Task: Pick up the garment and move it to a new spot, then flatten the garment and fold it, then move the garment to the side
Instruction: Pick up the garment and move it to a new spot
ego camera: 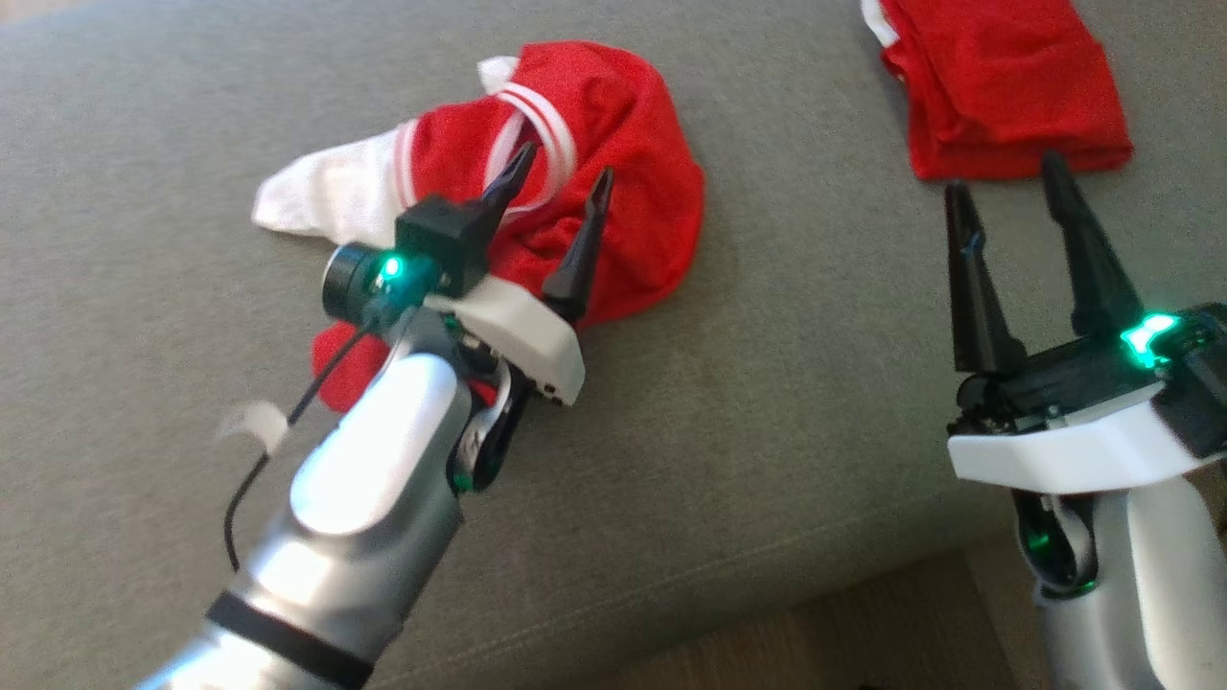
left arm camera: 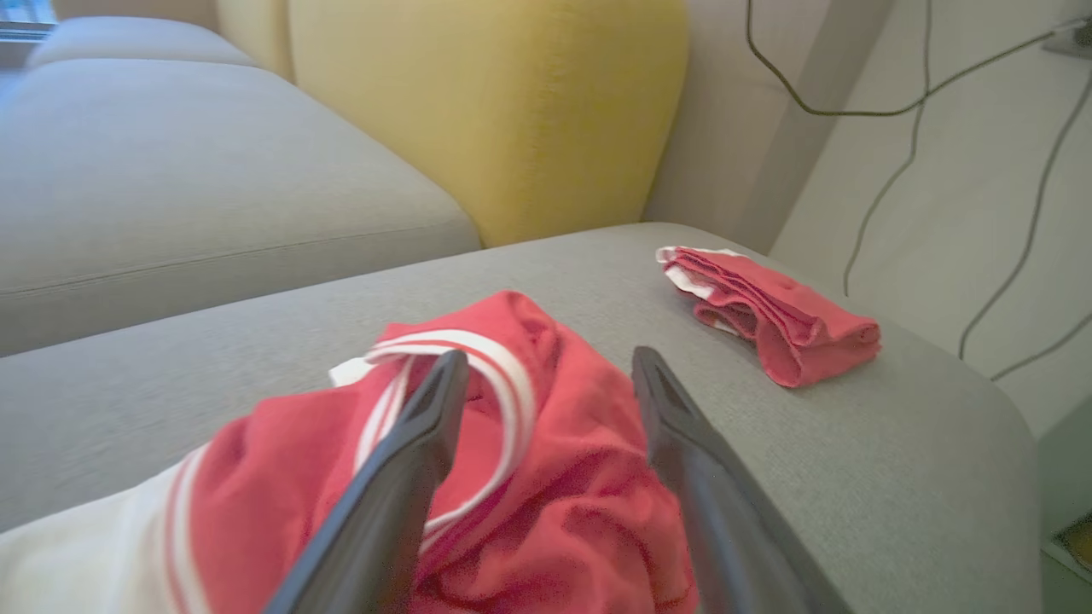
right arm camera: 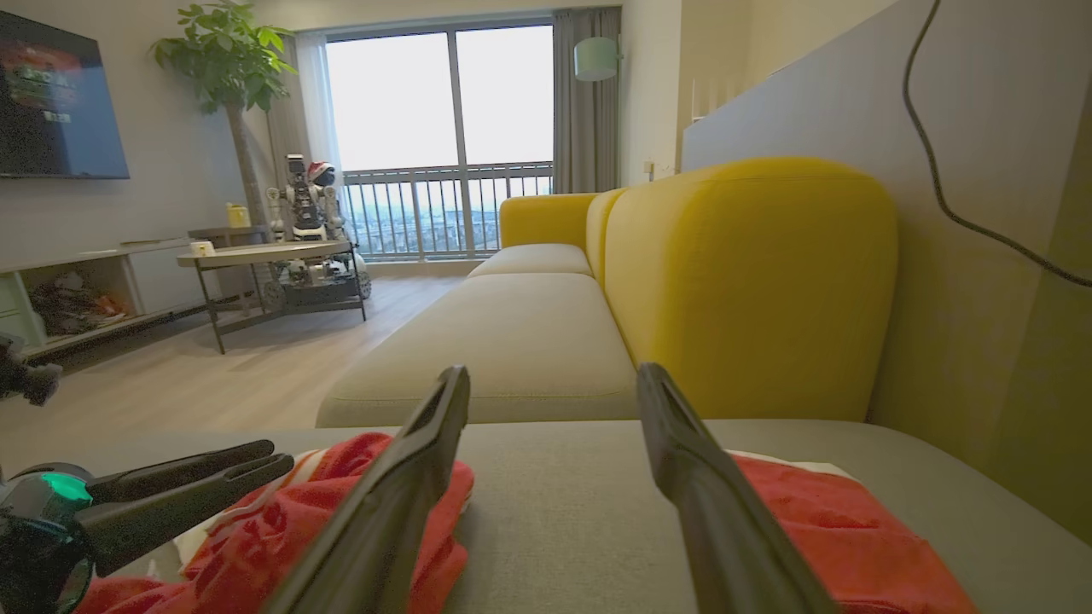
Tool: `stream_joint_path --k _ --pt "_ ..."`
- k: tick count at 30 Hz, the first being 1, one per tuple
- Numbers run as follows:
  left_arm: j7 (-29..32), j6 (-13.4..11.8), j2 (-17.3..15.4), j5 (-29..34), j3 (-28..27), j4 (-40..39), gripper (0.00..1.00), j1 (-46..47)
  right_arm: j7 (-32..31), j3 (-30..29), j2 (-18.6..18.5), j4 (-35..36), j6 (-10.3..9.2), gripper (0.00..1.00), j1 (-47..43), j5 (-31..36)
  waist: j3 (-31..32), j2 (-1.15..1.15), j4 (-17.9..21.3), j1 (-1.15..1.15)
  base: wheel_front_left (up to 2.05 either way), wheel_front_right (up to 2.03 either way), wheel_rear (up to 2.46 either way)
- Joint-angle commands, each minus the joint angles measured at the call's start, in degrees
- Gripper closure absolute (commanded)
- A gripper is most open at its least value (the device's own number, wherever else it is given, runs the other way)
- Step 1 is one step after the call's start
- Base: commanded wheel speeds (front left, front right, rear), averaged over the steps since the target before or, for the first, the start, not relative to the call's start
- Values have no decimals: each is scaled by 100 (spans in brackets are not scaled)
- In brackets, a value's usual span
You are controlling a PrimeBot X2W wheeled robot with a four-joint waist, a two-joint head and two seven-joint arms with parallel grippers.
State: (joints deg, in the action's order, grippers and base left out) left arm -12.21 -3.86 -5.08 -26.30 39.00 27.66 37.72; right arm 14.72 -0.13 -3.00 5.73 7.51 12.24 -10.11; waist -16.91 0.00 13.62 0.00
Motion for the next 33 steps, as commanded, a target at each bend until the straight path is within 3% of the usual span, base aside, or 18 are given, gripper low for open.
stream_joint_path --k 1,9,15,22,33 --pt "-85 -58 -83 34 -190 -254 0 -25 28 130 12 145 -2 0 -1 23 224 0 -244 0 0 0 0" --pt "-261 -588 -399 39 -594 -1140 0 -1154 28 245 13 -197 -2 0 -297 106 777 0 -832 0 0 0 0" --pt "-276 -848 -513 103 -994 -1944 0 -2036 28 264 13 -419 -2 0 -509 187 1087 0 -1179 0 0 0 0" --pt "-277 -989 -510 404 -1527 -2703 0 -2977 28 263 13 -598 -2 0 -817 223 1488 0 -1410 0 0 0 0" --pt "-278 -1057 -425 1547 -2326 -3634 0 -4342 28 161 13 -634 -2 0 -1400 196 1835 0 -1560 0 0 0 0"
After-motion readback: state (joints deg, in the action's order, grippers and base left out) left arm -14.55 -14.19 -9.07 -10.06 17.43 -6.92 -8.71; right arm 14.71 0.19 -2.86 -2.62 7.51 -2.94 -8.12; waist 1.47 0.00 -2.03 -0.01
